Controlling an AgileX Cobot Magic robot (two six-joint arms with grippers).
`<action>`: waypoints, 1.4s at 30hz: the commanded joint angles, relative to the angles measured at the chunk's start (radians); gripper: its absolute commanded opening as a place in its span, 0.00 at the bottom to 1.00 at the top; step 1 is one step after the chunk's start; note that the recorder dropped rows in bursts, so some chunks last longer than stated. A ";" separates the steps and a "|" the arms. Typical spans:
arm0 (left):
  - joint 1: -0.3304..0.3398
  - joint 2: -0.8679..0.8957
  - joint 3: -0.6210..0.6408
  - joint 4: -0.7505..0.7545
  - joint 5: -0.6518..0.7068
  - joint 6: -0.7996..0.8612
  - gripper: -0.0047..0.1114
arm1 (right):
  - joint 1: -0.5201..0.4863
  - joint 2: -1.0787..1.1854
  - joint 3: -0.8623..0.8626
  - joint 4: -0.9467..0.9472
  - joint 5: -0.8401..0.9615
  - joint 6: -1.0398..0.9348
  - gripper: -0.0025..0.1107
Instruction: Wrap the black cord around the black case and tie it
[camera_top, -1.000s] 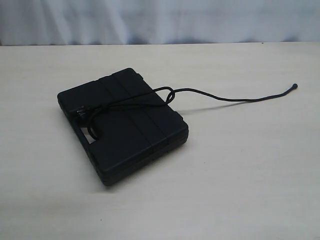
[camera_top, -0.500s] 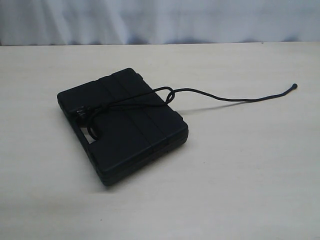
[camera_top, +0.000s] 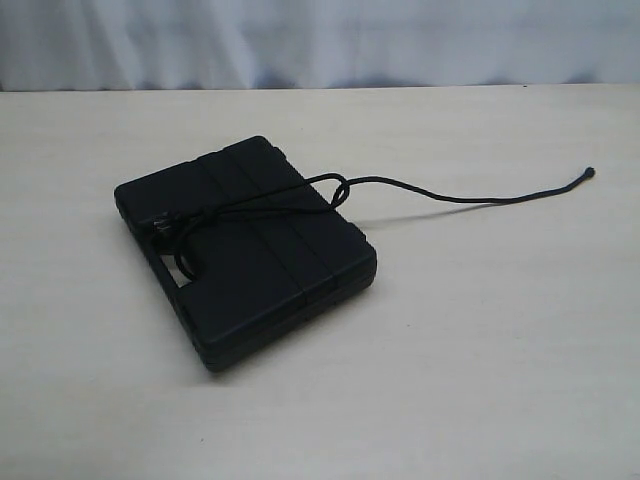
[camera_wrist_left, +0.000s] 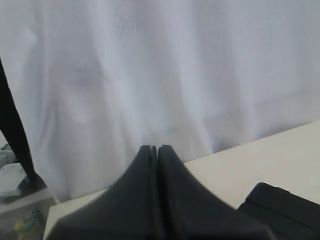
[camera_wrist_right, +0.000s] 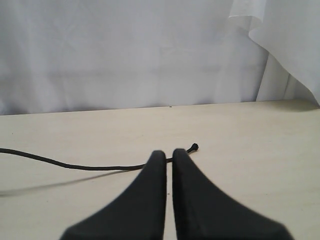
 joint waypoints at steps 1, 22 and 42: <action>0.003 -0.074 0.084 -0.002 -0.096 0.046 0.04 | -0.001 -0.004 0.002 0.001 0.002 -0.007 0.06; 0.003 -0.314 0.292 0.024 -0.164 0.063 0.04 | -0.001 -0.004 0.002 0.001 0.002 0.001 0.06; -0.034 -0.489 0.413 0.584 -0.186 -0.589 0.04 | -0.001 -0.004 0.002 0.001 0.002 0.001 0.06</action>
